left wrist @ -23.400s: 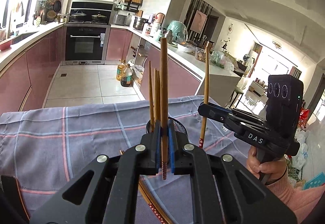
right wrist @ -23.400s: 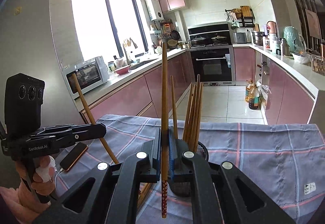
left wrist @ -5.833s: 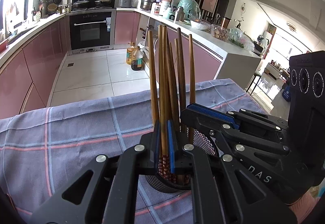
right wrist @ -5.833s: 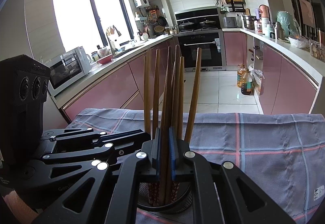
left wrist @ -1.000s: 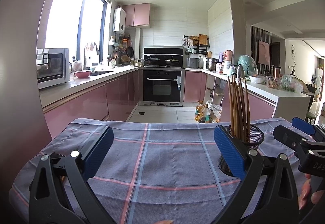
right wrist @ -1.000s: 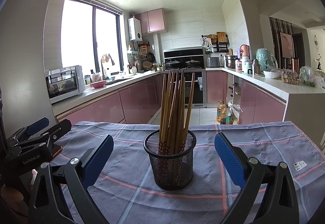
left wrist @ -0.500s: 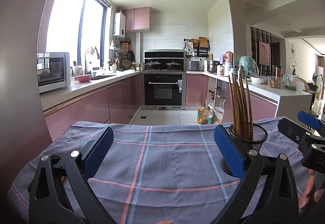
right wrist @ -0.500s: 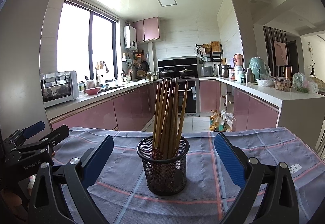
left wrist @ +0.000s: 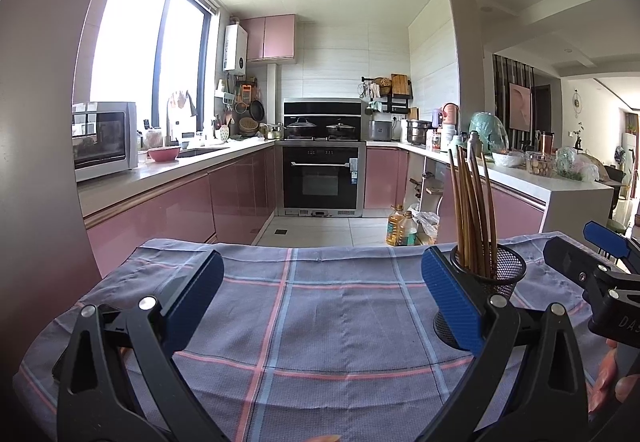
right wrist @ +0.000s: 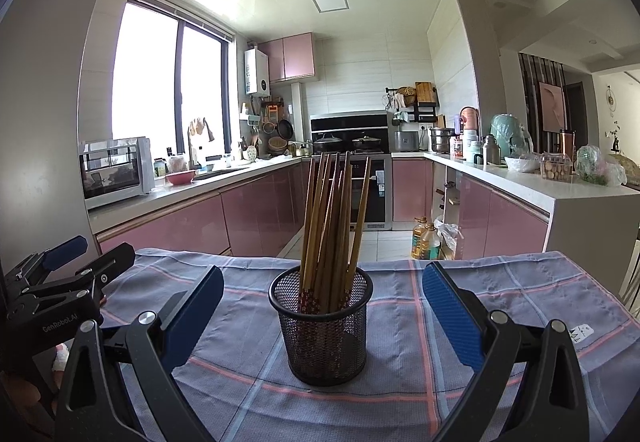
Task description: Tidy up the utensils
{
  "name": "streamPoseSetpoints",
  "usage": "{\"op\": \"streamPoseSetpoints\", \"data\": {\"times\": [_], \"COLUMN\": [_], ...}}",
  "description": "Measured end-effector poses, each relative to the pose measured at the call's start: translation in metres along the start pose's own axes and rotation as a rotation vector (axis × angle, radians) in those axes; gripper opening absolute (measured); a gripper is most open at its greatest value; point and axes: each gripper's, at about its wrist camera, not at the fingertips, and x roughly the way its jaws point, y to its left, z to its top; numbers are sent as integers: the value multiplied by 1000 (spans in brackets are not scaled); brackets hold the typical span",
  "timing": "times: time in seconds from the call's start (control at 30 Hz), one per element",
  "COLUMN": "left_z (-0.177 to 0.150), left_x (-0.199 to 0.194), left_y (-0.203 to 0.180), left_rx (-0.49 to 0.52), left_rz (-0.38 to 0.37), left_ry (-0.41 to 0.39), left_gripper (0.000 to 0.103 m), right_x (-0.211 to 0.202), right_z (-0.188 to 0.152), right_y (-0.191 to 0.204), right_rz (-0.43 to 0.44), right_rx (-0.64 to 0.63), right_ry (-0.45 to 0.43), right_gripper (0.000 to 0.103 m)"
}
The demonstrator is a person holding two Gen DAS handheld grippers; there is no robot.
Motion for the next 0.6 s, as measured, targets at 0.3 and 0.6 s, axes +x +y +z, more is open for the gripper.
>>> {"op": "streamPoseSetpoints", "data": {"times": [0.3,0.6], "left_z": [0,0], "left_x": [1,1], "left_y": [0,1], "left_rx": [-3,-5], "left_rz": [-1,-2], "left_ry": [4,6], "left_gripper": [97,97], "right_x": [2,2], "right_z": [0,0], "right_y": [1,1], "right_rz": [5,4], "right_rx": [-2,-3], "right_ry": [9,8], "right_gripper": [96,96]}}
